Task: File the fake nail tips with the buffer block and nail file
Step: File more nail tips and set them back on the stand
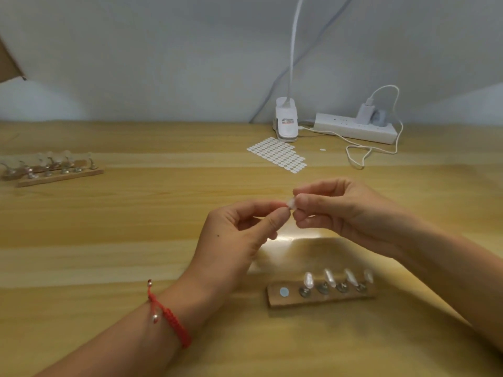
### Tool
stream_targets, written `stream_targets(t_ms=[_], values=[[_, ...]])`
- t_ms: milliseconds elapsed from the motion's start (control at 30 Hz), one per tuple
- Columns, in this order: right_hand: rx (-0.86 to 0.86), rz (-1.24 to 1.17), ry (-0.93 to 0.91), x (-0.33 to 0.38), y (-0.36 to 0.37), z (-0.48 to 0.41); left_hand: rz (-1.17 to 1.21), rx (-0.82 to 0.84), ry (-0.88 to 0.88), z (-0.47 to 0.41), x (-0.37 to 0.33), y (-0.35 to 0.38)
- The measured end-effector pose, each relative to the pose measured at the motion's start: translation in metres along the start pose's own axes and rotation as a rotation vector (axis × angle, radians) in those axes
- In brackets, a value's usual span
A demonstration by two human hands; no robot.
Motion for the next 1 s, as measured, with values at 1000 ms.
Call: stream_targets(t_ms=[1000], values=[[0.227,0.352,-0.001,0.017,-0.004,0.014,-0.296,0.163,0.213,0.008,-0.007,0.008]])
Point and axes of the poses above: each hand's wrist, its own z-axis away from the middle knuckle, its own y-axis out of the palm, x = y × z, the point moved 6 cm from there along -z, towards the middle knuckle, and after that the axes turned 11 degrees about z, right-handed, at the moved point
